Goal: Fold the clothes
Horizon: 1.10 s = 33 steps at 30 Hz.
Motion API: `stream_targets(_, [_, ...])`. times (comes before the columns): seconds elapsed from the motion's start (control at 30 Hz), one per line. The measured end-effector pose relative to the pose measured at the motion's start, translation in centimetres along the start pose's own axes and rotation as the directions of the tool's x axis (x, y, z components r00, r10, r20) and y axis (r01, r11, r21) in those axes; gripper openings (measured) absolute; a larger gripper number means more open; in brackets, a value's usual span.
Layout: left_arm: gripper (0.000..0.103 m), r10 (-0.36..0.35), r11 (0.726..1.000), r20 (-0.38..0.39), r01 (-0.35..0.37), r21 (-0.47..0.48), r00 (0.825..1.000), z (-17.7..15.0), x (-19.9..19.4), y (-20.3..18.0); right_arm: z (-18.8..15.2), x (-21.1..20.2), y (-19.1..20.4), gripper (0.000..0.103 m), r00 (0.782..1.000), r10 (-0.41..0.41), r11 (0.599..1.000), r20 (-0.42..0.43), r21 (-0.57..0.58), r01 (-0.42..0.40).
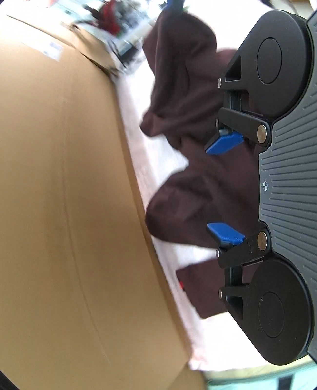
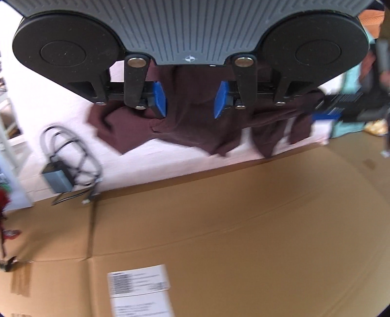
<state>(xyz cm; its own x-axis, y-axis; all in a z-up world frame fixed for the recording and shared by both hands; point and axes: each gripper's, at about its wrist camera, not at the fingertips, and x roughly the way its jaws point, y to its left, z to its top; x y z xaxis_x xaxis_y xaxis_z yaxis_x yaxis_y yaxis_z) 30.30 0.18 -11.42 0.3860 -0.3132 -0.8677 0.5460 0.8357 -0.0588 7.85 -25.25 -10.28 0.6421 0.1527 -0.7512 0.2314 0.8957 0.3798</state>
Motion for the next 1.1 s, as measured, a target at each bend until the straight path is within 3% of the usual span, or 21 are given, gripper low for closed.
stream_targets(0.1, [0.078,0.028,0.998,-0.079,-0.024,0.053,0.997,0.8,2.2,0.2,-1.9,0.8,2.8,0.056,0.996,0.072,0.996,-0.047,-0.046,-0.075])
stream_targets(0.27, [0.078,0.067,0.99,-0.119,-0.051,0.129,0.991,0.1,4.6,-0.1,-3.9,1.3,5.8,0.057,0.999,0.03,0.995,-0.035,-0.097,-0.034])
stream_targets(0.3, [0.07,0.068,0.989,-0.121,-0.052,0.136,0.99,-0.2,4.9,-0.1,-4.0,1.2,6.1,0.057,0.999,0.034,0.995,-0.039,-0.093,-0.038])
stream_targets(0.33, [0.052,0.071,0.989,-0.12,-0.054,0.139,0.99,-0.2,5.1,-0.1,-4.0,0.8,6.5,0.057,0.999,0.024,0.994,-0.031,-0.103,-0.027])
stream_targets(0.37, [0.042,0.074,0.988,-0.117,-0.058,0.14,0.99,-0.1,5.2,-0.1,-4.0,0.4,6.9,0.057,1.0,0.009,0.993,-0.018,-0.118,-0.011])
stream_targets(0.4, [0.023,0.082,0.988,-0.109,-0.066,0.138,0.991,0.1,5.3,0.0,-3.9,-0.2,7.2,0.057,1.0,-0.005,0.992,0.004,-0.124,0.005])
stream_targets(0.43, [0.018,0.095,0.988,-0.099,-0.082,0.132,0.99,0.2,5.2,0.2,-3.7,-1.0,7.4,0.057,1.0,-0.002,0.993,0.026,-0.12,0.006])
stream_targets(0.53, [0.007,0.103,0.99,-0.078,-0.095,0.101,0.992,0.8,5.3,0.7,-3.1,-3.2,7.9,0.058,0.998,0.025,0.996,0.049,-0.086,-0.02])
stream_targets(0.63, [0.004,0.109,0.991,-0.072,-0.102,0.087,0.991,1.4,6.2,1.0,-3.3,-3.7,9.0,0.059,0.996,0.087,0.99,0.02,-0.111,-0.084])
stream_targets(0.8, [0.003,0.105,0.988,-0.08,-0.094,0.123,0.991,1.9,6.5,1.2,-4.7,1.0,12.4,0.06,0.988,0.119,0.965,-0.103,-0.22,-0.14])
stream_targets(0.9, [0.003,0.1,0.986,-0.084,-0.087,0.142,0.991,1.8,6.1,1.3,-6.1,4.1,14.8,0.06,0.985,0.081,0.912,-0.151,-0.388,-0.134])
stream_targets(1.1, [0.003,0.077,0.99,-0.096,-0.064,0.129,0.992,1.8,7.4,1.5,-8.3,7.4,17.6,0.063,0.975,0.044,0.73,-0.219,-0.659,-0.181])
